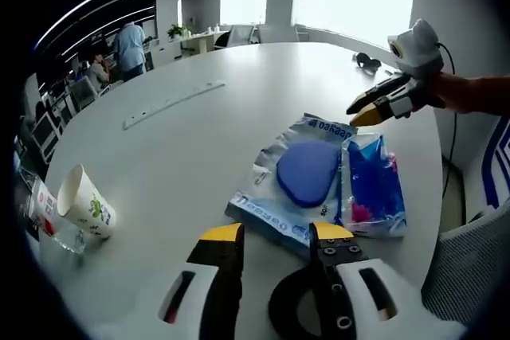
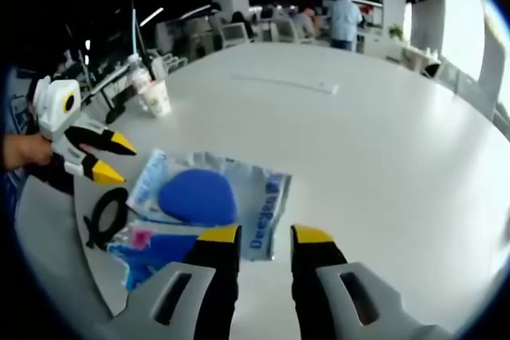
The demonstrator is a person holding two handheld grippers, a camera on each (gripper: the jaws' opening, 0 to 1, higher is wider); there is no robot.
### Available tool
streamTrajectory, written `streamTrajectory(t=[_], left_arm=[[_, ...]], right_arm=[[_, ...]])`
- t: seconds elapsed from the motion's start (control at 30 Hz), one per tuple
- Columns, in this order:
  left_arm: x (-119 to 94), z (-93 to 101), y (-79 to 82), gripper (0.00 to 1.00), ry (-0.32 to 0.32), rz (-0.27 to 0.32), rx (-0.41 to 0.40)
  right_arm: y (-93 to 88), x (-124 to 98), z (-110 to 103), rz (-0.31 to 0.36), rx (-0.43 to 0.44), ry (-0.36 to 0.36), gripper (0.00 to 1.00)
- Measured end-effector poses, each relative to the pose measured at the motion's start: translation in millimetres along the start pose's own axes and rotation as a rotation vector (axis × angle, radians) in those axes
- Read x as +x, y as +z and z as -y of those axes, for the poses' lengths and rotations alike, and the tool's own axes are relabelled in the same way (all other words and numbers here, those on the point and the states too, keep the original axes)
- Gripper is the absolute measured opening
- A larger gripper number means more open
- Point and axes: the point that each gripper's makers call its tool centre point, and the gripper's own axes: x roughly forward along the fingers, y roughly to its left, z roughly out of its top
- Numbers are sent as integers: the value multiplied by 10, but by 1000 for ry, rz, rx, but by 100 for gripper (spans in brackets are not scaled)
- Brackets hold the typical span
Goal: Arrange the tabletop items into an orderly group along one side of the table until the central work area is clear of visible clutter.
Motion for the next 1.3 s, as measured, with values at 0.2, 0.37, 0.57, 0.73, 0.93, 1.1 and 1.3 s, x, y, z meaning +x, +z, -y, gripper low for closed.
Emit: streamTrajectory(t=[0.2, 0.37, 0.57, 0.73, 0.93, 1.1, 1.3], left_arm=[[30, 12, -34, 27, -8, -22, -18], [116, -5, -66, 17, -14, -50, -125], [208, 36, -95, 13, -10, -81, -124], [234, -28, -130, 9, 14, -97, -151], [253, -63, -159, 8, 28, -116, -191], [280, -51, -164, 8, 45, -129, -191], [301, -90, -175, 6, 59, -151, -245]], right_arm=[[-51, 32, 21, -12, 0, 12, 20], [-91, 81, 37, -20, 16, 26, 19], [-137, 131, 28, -35, 16, 35, 17], [-173, 164, 50, -46, 21, 45, 14], [-205, 189, 31, -56, 33, 62, 10], [-211, 215, -15, -60, 29, 74, 4], [-183, 222, -39, -56, 15, 79, 0]])
